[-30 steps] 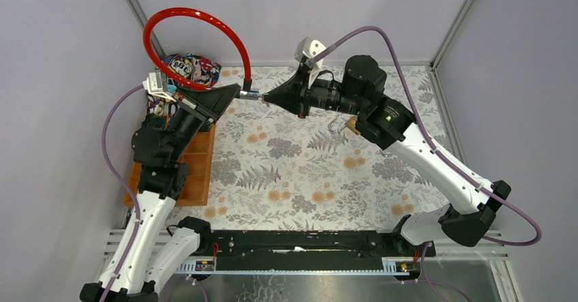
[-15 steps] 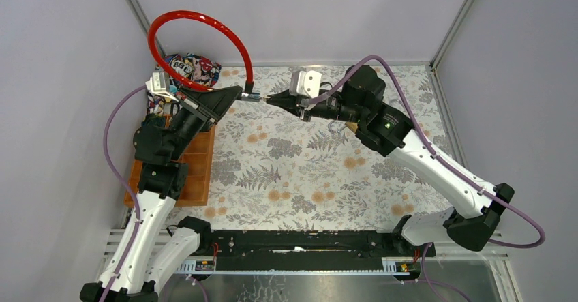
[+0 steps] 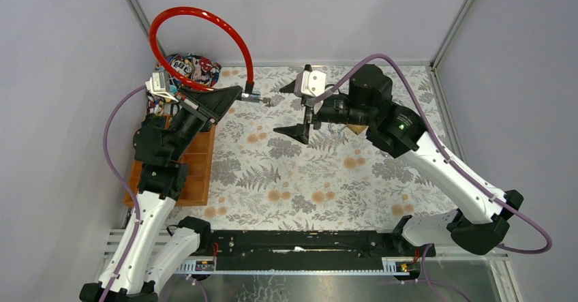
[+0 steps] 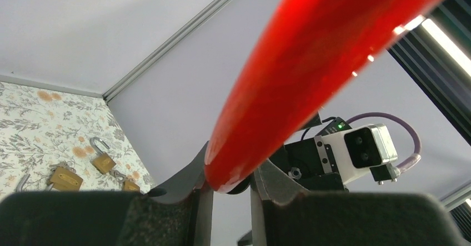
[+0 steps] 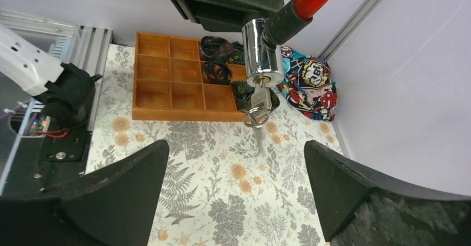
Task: Lock with the key
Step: Lock the lock.
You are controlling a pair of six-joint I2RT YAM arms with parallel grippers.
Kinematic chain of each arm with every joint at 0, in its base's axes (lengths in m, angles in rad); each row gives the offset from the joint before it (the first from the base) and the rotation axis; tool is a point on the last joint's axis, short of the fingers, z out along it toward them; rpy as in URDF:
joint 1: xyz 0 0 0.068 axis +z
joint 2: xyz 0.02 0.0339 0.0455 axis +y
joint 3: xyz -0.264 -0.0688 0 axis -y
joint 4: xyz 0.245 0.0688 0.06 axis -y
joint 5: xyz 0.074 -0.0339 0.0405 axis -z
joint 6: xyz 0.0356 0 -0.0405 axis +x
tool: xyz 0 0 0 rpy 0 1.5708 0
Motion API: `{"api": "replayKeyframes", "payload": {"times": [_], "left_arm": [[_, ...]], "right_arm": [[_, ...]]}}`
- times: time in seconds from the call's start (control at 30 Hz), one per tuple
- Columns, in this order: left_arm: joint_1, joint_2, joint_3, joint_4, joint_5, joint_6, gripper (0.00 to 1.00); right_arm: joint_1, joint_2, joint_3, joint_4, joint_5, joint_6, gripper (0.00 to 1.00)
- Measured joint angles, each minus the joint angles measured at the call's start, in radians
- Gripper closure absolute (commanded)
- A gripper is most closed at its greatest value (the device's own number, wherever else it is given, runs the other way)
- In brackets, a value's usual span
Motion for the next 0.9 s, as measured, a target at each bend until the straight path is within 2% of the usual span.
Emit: {"api": "replayKeyframes", "payload": {"times": [0.1, 0.3, 0.4, 0.53, 0.83, 0.9], "left_arm": [[0.000, 0.000, 0.000, -0.001, 0.000, 0.000, 1.00], [0.000, 0.000, 0.000, 0.000, 0.000, 0.005, 1.00], [0.000, 0.000, 0.000, 0.000, 0.000, 0.008, 1.00], [0.000, -0.004, 0.000, 0.000, 0.000, 0.008, 1.00], [0.000, -0.012, 0.000, -0.001, 0.002, 0.012, 1.00], [0.000, -0.012, 0.000, -0.001, 0.001, 0.012, 1.00]], "right_arm": [[-0.001, -0.010, 0.018, -0.030, -0.018, 0.066, 0.01], [-0.002, 0.059, 0.185, -0.065, -0.040, 0.309, 0.28], [-0.002, 0.131, 0.313, -0.102, -0.039, 0.414, 0.39], [-0.002, 0.187, 0.391, -0.166, -0.038, 0.483, 0.50], [-0.007, 0.217, 0.405, -0.242, -0.050, 0.496, 0.64], [-0.008, 0.228, 0.422, -0.250, -0.051, 0.492, 0.62]]}}
